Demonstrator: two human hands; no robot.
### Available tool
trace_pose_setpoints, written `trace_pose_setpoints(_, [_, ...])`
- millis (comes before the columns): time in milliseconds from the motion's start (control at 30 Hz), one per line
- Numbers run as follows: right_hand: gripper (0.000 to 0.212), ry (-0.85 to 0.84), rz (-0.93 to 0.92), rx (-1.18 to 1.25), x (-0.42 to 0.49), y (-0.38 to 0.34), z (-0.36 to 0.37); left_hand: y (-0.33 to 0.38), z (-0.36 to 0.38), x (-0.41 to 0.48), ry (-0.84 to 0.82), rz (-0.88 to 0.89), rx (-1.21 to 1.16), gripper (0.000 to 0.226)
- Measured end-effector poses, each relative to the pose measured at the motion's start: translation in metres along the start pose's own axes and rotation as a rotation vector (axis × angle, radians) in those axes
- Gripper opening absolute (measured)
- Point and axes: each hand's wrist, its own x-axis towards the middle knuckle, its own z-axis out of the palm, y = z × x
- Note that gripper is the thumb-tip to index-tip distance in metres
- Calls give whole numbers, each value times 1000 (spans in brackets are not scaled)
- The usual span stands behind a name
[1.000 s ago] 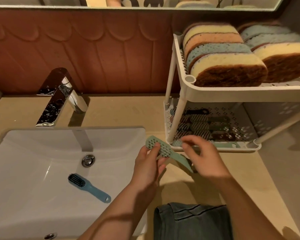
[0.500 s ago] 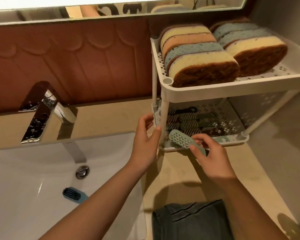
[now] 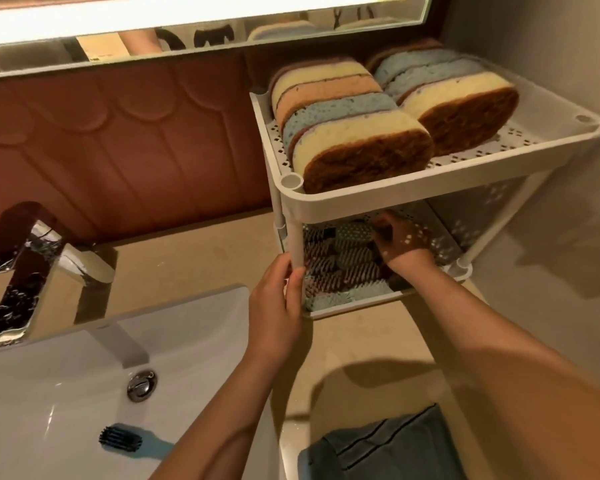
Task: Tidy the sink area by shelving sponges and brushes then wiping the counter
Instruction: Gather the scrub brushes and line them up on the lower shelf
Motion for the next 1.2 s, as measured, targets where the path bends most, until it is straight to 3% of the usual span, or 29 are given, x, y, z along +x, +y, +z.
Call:
trace_pose_setpoints(300, [34,-20,-10,-29,45,-3,16,-4,2,2,1,11,-46,11])
trace_pose_setpoints(433, [49,-52,8,-46,51,-3,20,-7,1,2,-20,-16,-80,34])
trace_pose_setpoints(567, [38,-110,-12,-39,51,-2,20,-8,0,1,-46,-45,-114,42])
trace_pose_setpoints(733, [33,-104,-53,-32,46,2,23,-8,-1,2,-64,-73,-114,40])
trace_pose_setpoints(1000, [20,77,-54,92,16,-1,27,-4,-6,4,-90,-59,-130,19])
trace_pose_setpoints(1100, [19,108,-72,206,-13,-13,19,-1,-9,4,-131,-143,-237,18])
trace_pose_setpoints(1200, [19,44,8,294,-45,-33,12,-1,-18,-4,-172,-374,-245,28])
